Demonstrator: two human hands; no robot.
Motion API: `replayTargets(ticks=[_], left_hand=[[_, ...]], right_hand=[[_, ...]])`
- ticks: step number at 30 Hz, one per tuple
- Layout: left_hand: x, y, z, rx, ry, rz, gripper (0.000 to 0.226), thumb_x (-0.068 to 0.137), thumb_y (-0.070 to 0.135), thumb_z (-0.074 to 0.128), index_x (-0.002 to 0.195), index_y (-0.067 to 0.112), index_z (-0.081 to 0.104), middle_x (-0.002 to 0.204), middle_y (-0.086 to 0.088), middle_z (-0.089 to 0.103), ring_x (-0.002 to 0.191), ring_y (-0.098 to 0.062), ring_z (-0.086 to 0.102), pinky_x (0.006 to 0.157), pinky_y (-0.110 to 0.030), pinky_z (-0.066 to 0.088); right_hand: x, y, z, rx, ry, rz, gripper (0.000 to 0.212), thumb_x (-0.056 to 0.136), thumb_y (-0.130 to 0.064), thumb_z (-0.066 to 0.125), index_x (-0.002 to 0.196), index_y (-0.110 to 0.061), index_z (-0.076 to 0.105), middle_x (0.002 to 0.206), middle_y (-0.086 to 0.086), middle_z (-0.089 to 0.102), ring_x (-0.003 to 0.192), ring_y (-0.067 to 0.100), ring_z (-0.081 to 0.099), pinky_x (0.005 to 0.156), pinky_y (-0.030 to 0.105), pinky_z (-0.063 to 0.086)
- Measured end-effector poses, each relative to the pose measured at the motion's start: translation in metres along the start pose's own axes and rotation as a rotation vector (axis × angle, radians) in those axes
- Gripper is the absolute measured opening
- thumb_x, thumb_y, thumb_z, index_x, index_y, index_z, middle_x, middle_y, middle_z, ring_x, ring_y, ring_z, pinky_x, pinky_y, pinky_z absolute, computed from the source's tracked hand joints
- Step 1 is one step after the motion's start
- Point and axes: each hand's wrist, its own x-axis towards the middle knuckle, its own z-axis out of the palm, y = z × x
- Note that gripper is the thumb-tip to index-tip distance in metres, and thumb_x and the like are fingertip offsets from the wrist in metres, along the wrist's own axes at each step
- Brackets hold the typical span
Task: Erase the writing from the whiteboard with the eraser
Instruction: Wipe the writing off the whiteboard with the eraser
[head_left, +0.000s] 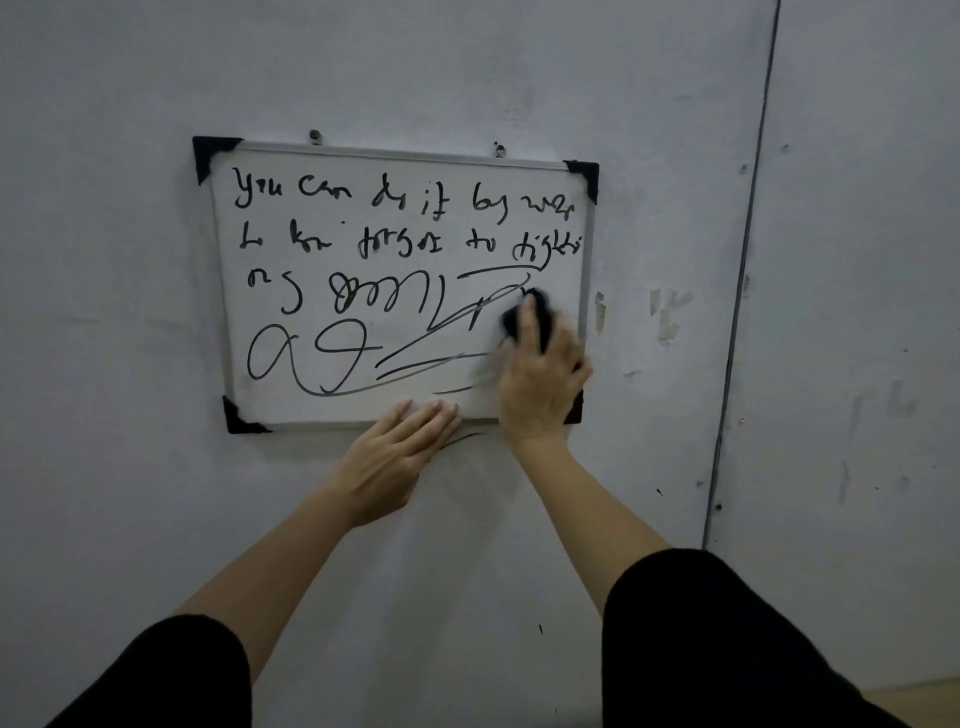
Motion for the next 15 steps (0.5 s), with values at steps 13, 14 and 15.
replayTargets(ticks=[13,14,15], left_hand=[[-0.008,-0.025,-0.002,0.028,-0.037,0.141,0.066,0.085,0.002,0.029,0.15,0.006,0.015,0.158,-0.006,0.011,0.145,-0.02,0.007,0.116,-0.04,0.018],[-0.009,-0.028,-0.002,0.037,-0.045,0.154,0.066,0.085,0.002,0.03,0.15,0.005,0.015,0.158,-0.006,0.01,0.145,-0.02,0.006,0.116,-0.04,0.017],[-0.009,-0.03,-0.003,0.043,-0.051,0.167,0.065,0.086,0.003,0.029,0.149,0.004,0.016,0.158,-0.007,0.009,0.145,-0.02,0.006,0.116,-0.04,0.016]], right_hand=[[-0.002,-0.005,0.004,0.016,0.015,0.114,0.06,0.087,-0.019,0.068,0.141,-0.026,0.044,0.129,0.014,0.051,0.104,0.028,0.051,0.081,0.046,0.044],[-0.013,-0.012,0.002,0.021,0.01,0.042,0.055,0.089,-0.018,0.063,0.141,-0.026,0.045,0.128,0.015,0.051,0.102,0.029,0.051,0.082,0.047,0.043],[-0.029,-0.017,0.001,0.036,-0.01,-0.079,0.052,0.091,-0.017,0.059,0.14,-0.026,0.047,0.129,0.015,0.05,0.102,0.029,0.051,0.082,0.047,0.042]])
